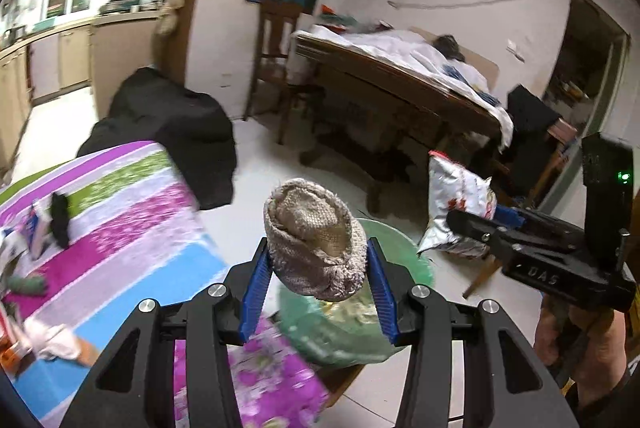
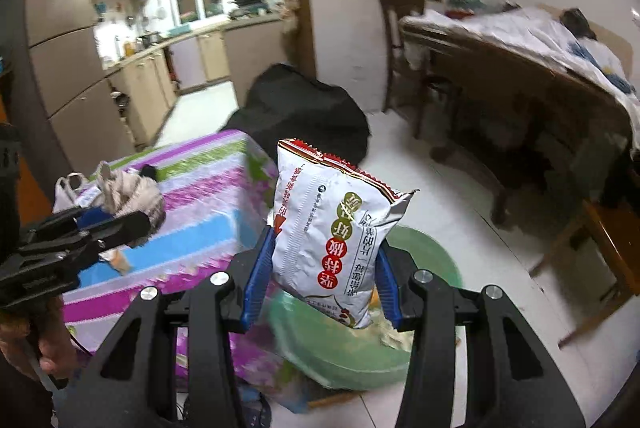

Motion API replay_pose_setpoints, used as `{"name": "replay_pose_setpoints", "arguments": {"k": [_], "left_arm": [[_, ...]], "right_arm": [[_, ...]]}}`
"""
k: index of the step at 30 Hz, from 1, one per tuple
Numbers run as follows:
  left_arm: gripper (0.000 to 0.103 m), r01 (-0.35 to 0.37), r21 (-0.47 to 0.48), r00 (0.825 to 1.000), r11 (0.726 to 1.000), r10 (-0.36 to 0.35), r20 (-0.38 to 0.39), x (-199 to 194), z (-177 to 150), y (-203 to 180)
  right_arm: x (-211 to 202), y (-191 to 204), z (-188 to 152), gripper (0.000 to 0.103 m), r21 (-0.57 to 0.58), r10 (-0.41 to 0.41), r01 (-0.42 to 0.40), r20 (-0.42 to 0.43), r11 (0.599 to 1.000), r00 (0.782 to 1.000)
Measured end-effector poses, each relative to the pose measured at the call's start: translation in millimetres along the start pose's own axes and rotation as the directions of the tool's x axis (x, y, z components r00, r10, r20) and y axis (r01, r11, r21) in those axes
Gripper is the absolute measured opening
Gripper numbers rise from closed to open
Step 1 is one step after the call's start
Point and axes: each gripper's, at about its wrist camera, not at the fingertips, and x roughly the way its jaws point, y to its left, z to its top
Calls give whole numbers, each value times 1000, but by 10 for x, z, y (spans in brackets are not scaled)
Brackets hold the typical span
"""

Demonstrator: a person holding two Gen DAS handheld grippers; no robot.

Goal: Collect trash
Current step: 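Carry the beige cloth and white snack bag with both tools over the bin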

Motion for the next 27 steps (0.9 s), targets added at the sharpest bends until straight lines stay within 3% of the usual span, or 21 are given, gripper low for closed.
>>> {"name": "replay_pose_setpoints", "arguments": {"k": [5, 12, 20, 27], "left_arm": [[48, 33, 15, 998, 999, -33, -56, 464, 138, -311], [48, 25, 33, 988, 999, -20, -153, 1145, 192, -507], [48, 7, 9, 968, 1000, -4, -251, 1655, 10, -298], [48, 9, 8, 960, 1000, -6, -281, 1890, -98, -233]], "right_arm": [[231, -359, -27, 45, 57, -13, 18, -88, 998, 996], [553, -686, -117, 45, 102, 8, 12, -190, 995, 982], [775, -800, -238, 45, 117, 33, -2, -263, 993, 964], [829, -926, -329, 45, 135, 41, -2, -281, 991, 959]]}}
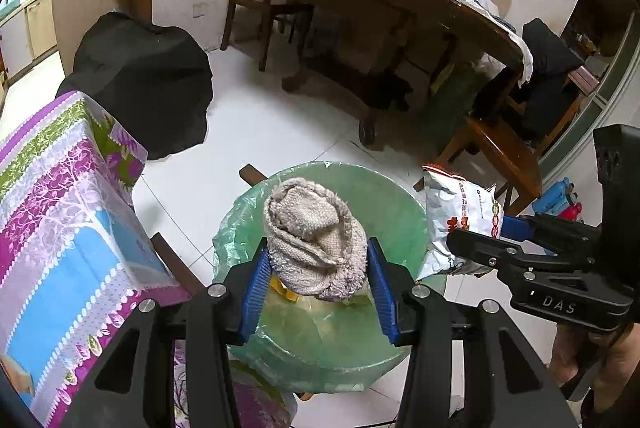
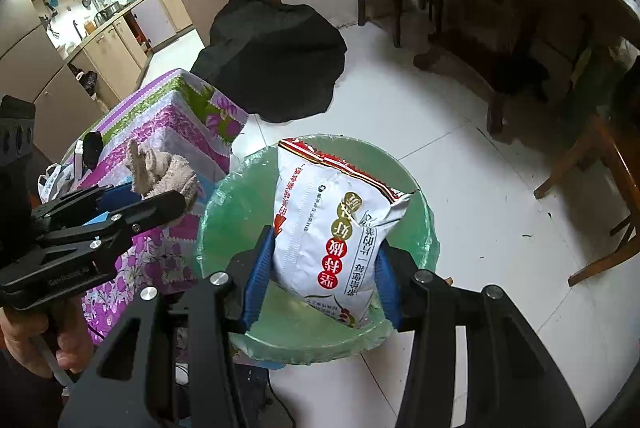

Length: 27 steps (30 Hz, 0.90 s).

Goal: Collect trash
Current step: 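Carry the beige cloth and white snack bag with both tools over the bin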

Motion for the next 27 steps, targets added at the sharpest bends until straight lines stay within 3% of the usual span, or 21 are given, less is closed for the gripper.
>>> {"name": "replay_pose_setpoints", "arguments": {"k": [27], "left_arm": [[50, -16, -15, 1000, 1000, 16, -17, 172, 6, 15]], "right_arm": [[48, -106, -44, 46, 15, 16, -15, -10, 1000, 1000]]}}
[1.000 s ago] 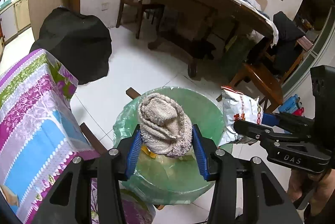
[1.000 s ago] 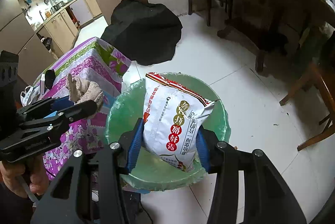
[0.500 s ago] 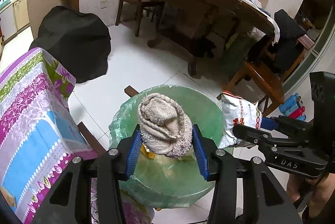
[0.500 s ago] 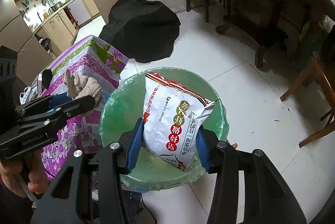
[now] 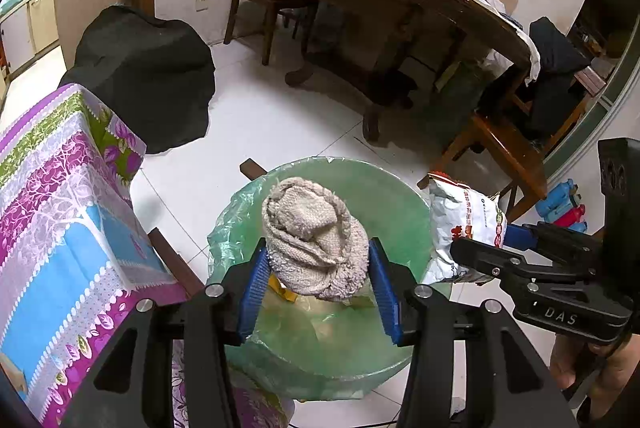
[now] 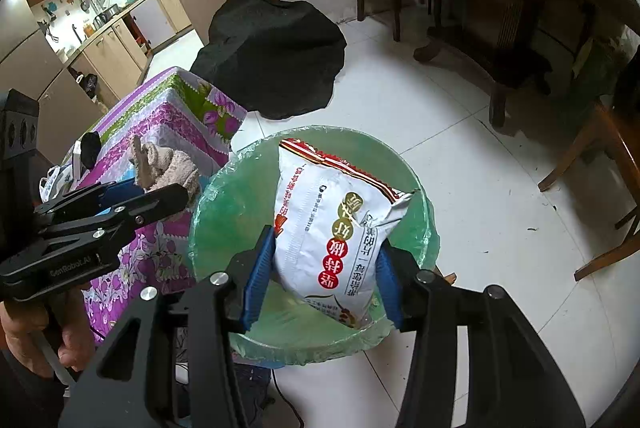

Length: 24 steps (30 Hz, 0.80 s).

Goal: Collect trash
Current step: 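Carry the beige cloth and white snack bag with both tools over the bin, then move both tools back over the table toward the remaining trash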

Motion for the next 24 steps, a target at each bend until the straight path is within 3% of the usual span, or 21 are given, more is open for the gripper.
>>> {"name": "replay_pose_setpoints", "arguments": {"k": [3, 6, 9, 24], "left_arm": [[54, -6, 2, 1000, 1000, 6, -8, 46, -12, 5], [61, -9, 6, 1000, 1000, 9, -16, 88, -35, 0], [65, -20, 6, 1000, 1000, 20, -13, 111, -45, 1], [66, -40, 2, 999, 999, 40, -12, 56, -103, 42]], "right_arm": [[14, 0, -7, 46, 4, 4, -4, -1, 1000, 1000], [21, -8, -12, 57, 8, 9, -10, 3, 1000, 1000], [22, -17, -26, 59, 15, 13, -13, 9, 1000, 1000], [-25, 25, -112, 62, 8, 8, -8, 39, 1000, 999]]}}
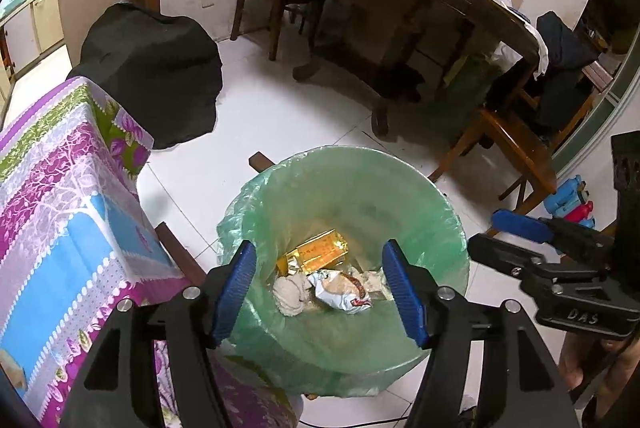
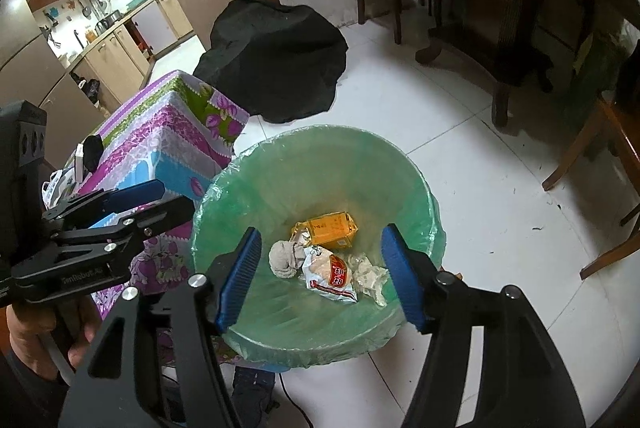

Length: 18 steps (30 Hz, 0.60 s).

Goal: Collect trash
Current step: 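Move both tools back over the table toward the remaining trash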

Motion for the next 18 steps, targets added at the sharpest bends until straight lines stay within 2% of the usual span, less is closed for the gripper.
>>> {"name": "replay_pose_setpoints", "arguments": {"k": [1, 3, 5, 10, 14, 18], "left_arm": [[66, -4, 1, 1000, 1000, 4, 1, -22, -14, 10], [66, -16, 7, 1000, 1000, 16, 10, -101, -62, 51], [66, -25, 14, 999, 1000, 25, 25, -205, -133, 114], [66, -51, 35, 996, 998, 49, 78, -609, -399, 368], [66, -65, 39, 991, 997, 61, 116, -993, -701, 654], [67, -106, 0, 986, 994, 105, 130, -1345, -1072, 1114]], "right_arm": [[-37, 7, -6, 64, -2, -3, 3, 18, 1000, 1000], [-189, 62, -52, 74, -20, -10, 12, 92, 1000, 996], [-350, 129, -138, 80, -33, -26, 32, 176, 999, 984], [-548, 390, -453, 85, -68, -22, 45, 307, 997, 951], [-519, 706, -709, 87, -122, 27, 14, 328, 992, 944], [-431, 1097, -921, 87, -189, 109, -52, 306, 981, 946]]}}
